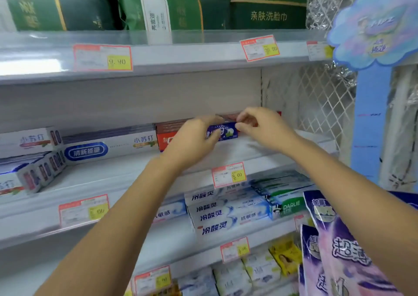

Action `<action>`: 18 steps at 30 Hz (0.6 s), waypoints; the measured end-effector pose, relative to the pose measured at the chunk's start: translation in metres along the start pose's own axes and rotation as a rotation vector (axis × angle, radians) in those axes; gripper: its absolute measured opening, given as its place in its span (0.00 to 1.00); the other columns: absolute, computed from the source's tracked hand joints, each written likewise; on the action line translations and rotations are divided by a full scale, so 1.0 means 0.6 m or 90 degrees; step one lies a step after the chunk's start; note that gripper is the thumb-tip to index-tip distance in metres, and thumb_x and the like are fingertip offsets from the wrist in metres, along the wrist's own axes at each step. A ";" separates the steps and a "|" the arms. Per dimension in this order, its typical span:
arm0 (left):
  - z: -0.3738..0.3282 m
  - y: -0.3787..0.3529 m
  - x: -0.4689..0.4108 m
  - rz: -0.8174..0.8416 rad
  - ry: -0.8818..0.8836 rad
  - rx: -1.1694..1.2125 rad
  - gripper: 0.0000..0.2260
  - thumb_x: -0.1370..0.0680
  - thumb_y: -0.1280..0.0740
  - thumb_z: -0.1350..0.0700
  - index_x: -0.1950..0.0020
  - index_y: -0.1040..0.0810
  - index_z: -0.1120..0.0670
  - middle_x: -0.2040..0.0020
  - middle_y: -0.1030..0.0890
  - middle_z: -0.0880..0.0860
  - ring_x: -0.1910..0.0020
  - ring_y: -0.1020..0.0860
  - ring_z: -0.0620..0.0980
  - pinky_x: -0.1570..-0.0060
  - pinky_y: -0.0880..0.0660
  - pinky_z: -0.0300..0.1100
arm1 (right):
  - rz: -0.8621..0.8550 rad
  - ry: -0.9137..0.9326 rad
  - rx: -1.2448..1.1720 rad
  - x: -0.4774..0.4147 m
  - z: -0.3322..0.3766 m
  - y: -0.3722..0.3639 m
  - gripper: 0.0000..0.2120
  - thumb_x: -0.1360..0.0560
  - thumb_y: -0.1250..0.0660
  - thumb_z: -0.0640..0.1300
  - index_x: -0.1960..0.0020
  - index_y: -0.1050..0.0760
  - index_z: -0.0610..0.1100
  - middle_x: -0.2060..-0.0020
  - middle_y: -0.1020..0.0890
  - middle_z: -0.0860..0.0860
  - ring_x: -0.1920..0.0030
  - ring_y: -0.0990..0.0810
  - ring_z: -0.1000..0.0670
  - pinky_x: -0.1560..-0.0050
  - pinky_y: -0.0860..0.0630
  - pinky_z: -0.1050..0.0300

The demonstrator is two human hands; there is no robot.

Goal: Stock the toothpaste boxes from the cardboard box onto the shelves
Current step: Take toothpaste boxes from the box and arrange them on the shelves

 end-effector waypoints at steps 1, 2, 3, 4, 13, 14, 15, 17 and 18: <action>-0.018 0.012 0.035 -0.055 -0.042 0.053 0.12 0.20 0.38 0.55 0.39 0.22 0.54 0.41 0.20 0.50 0.44 0.23 0.46 0.46 0.32 0.34 | -0.035 0.003 -0.029 0.033 0.022 0.002 0.08 0.25 0.32 0.50 0.53 0.23 0.44 0.62 0.21 0.53 0.61 0.23 0.53 0.60 0.29 0.59; -0.031 0.019 0.075 -0.086 -0.071 0.114 0.09 0.21 0.37 0.54 0.45 0.20 0.54 0.47 0.19 0.49 0.49 0.23 0.44 0.48 0.30 0.35 | -0.060 -0.001 -0.056 0.069 0.044 -0.001 0.11 0.26 0.31 0.51 0.58 0.26 0.44 0.66 0.24 0.54 0.66 0.27 0.55 0.63 0.31 0.60; -0.035 0.020 0.115 -0.098 -0.088 0.170 0.08 0.21 0.37 0.53 0.52 0.20 0.53 0.52 0.19 0.49 0.53 0.23 0.43 0.51 0.28 0.37 | -0.078 -0.011 -0.076 0.104 0.063 -0.007 0.14 0.26 0.31 0.53 0.61 0.28 0.44 0.70 0.26 0.54 0.69 0.30 0.55 0.66 0.33 0.60; -0.034 0.018 0.155 -0.100 -0.095 0.213 0.09 0.21 0.37 0.51 0.58 0.22 0.53 0.57 0.19 0.49 0.57 0.23 0.44 0.54 0.27 0.39 | -0.086 -0.021 -0.087 0.138 0.081 -0.017 0.16 0.27 0.31 0.54 0.63 0.31 0.44 0.73 0.29 0.54 0.71 0.32 0.55 0.68 0.34 0.59; 0.086 -0.143 0.493 0.106 0.028 0.358 0.17 0.23 0.38 0.46 0.69 0.36 0.48 0.70 0.30 0.46 0.68 0.28 0.42 0.64 0.32 0.37 | 0.155 -0.198 -0.061 0.424 0.116 -0.299 0.19 0.26 0.31 0.55 0.67 0.31 0.44 0.78 0.30 0.51 0.75 0.31 0.50 0.70 0.35 0.54; 0.099 -0.167 0.530 0.141 0.053 0.373 0.17 0.23 0.38 0.45 0.70 0.36 0.49 0.70 0.30 0.46 0.68 0.29 0.43 0.64 0.32 0.36 | 0.187 -0.233 -0.056 0.458 0.110 -0.331 0.18 0.26 0.31 0.55 0.66 0.31 0.45 0.77 0.31 0.52 0.74 0.31 0.49 0.69 0.34 0.54; 0.111 -0.192 0.568 0.178 0.076 0.389 0.17 0.23 0.38 0.44 0.69 0.35 0.49 0.70 0.29 0.47 0.68 0.28 0.43 0.64 0.31 0.37 | 0.224 -0.266 -0.055 0.492 0.103 -0.363 0.18 0.26 0.31 0.55 0.65 0.32 0.45 0.76 0.31 0.53 0.73 0.31 0.51 0.68 0.33 0.56; 0.132 -0.246 0.642 0.258 0.127 0.417 0.15 0.24 0.38 0.43 0.67 0.31 0.50 0.67 0.25 0.49 0.64 0.25 0.46 0.61 0.27 0.43 | 0.302 -0.320 -0.067 0.561 0.085 -0.426 0.14 0.26 0.30 0.51 0.62 0.29 0.44 0.72 0.28 0.52 0.70 0.29 0.52 0.66 0.33 0.59; 0.141 -0.273 0.677 0.293 0.157 0.422 0.14 0.25 0.37 0.43 0.65 0.30 0.49 0.64 0.24 0.49 0.62 0.24 0.47 0.60 0.26 0.45 | 0.335 -0.349 -0.067 0.597 0.073 -0.457 0.10 0.27 0.29 0.47 0.61 0.28 0.44 0.69 0.25 0.50 0.66 0.27 0.50 0.64 0.33 0.58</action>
Point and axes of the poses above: each hand's wrist, its own x-axis away from the middle knuckle, its own y-axis out of the back of the hand, z = x × y, the point moved 5 cm from there along -x, towards the middle knuckle
